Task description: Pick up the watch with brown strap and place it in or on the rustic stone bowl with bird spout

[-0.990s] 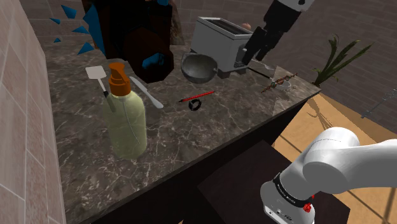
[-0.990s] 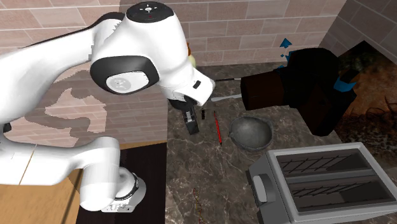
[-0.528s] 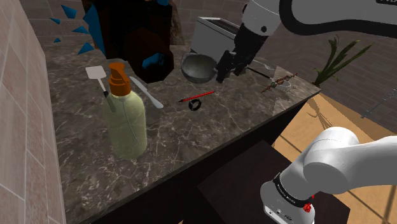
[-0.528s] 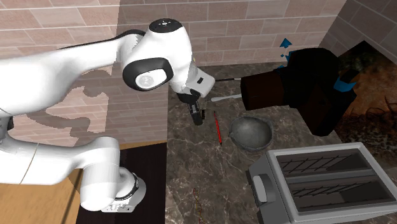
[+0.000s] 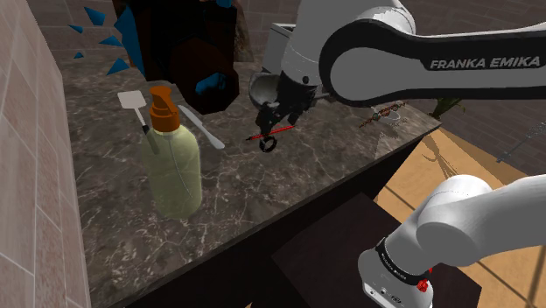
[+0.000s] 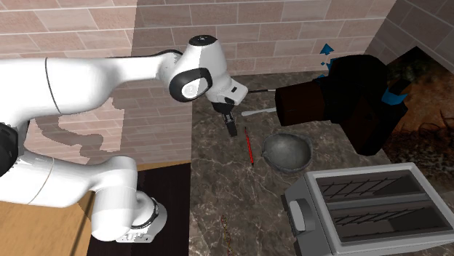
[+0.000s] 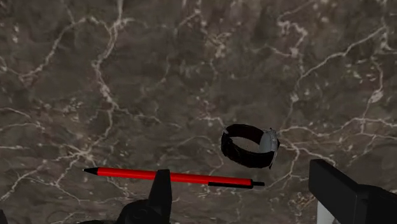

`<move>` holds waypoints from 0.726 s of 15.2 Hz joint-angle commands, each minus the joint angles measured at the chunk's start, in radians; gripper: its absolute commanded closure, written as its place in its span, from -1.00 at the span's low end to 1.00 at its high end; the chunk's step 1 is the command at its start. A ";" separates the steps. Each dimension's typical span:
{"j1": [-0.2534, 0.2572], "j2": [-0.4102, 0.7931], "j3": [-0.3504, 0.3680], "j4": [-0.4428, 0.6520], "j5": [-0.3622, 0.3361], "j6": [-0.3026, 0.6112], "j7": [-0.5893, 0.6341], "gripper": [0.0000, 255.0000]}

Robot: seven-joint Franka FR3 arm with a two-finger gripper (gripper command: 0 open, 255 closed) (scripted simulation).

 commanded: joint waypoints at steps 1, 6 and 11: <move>-0.007 0.046 0.045 0.000 -0.013 0.047 0.047 -1.00; -0.015 0.079 0.057 -0.041 -0.021 0.120 0.055 -1.00; -0.021 0.098 0.063 -0.061 -0.026 0.159 0.060 -1.00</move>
